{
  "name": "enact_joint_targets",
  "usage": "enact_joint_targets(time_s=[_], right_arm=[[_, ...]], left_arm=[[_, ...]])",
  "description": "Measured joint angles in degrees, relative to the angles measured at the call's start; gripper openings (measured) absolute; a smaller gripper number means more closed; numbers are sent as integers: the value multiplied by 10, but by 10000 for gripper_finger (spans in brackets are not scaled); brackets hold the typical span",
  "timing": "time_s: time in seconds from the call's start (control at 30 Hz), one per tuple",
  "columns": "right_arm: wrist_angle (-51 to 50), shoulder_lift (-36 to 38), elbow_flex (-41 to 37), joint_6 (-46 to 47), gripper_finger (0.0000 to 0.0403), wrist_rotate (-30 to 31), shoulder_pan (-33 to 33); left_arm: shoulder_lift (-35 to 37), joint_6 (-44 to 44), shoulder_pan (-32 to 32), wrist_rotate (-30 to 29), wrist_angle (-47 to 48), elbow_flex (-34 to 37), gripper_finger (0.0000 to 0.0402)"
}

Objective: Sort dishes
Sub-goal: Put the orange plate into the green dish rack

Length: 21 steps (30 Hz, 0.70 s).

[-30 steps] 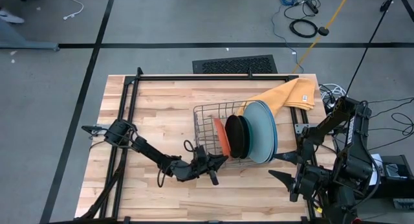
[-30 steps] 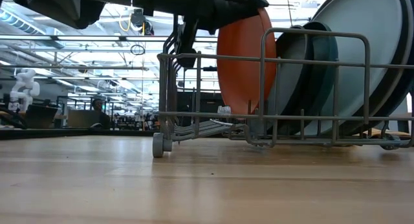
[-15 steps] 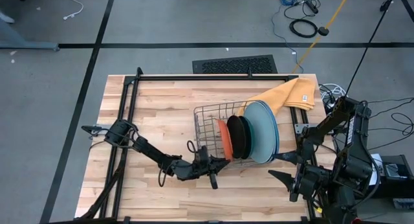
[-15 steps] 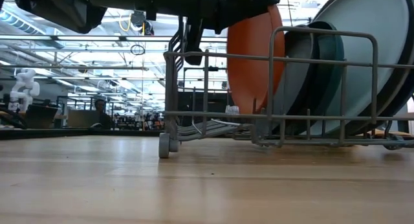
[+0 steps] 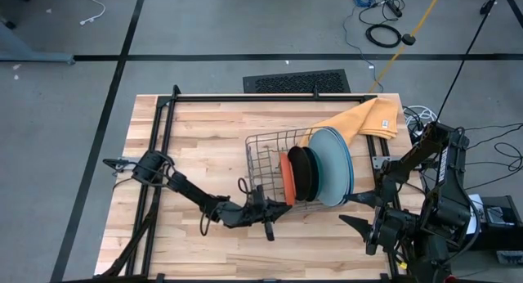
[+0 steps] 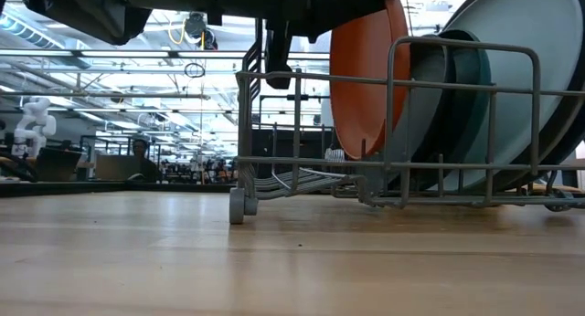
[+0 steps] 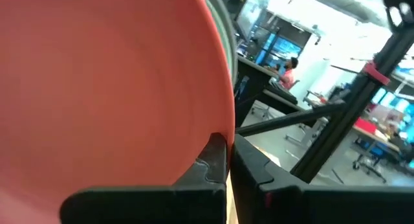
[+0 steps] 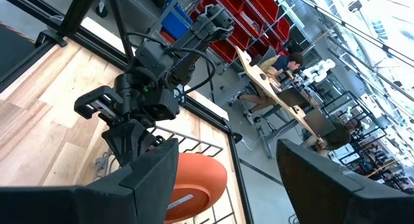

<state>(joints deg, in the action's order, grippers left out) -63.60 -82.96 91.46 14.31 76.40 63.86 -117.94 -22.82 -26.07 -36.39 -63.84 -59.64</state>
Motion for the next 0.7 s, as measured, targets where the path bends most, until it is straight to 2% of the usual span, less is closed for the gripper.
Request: enact_joint_targets(time_s=[0.27,0.47,0.7], right_arm=[[4,0,0,0,254,0,0],[4,0,0,0,254,0,0],[5,0,0,0,254,0,0]], left_arm=[[2,-37,13,-8,23,-1,0],[2,-26,22,44,16,0,0],[-1,-21,29,73,-13,1,0]])
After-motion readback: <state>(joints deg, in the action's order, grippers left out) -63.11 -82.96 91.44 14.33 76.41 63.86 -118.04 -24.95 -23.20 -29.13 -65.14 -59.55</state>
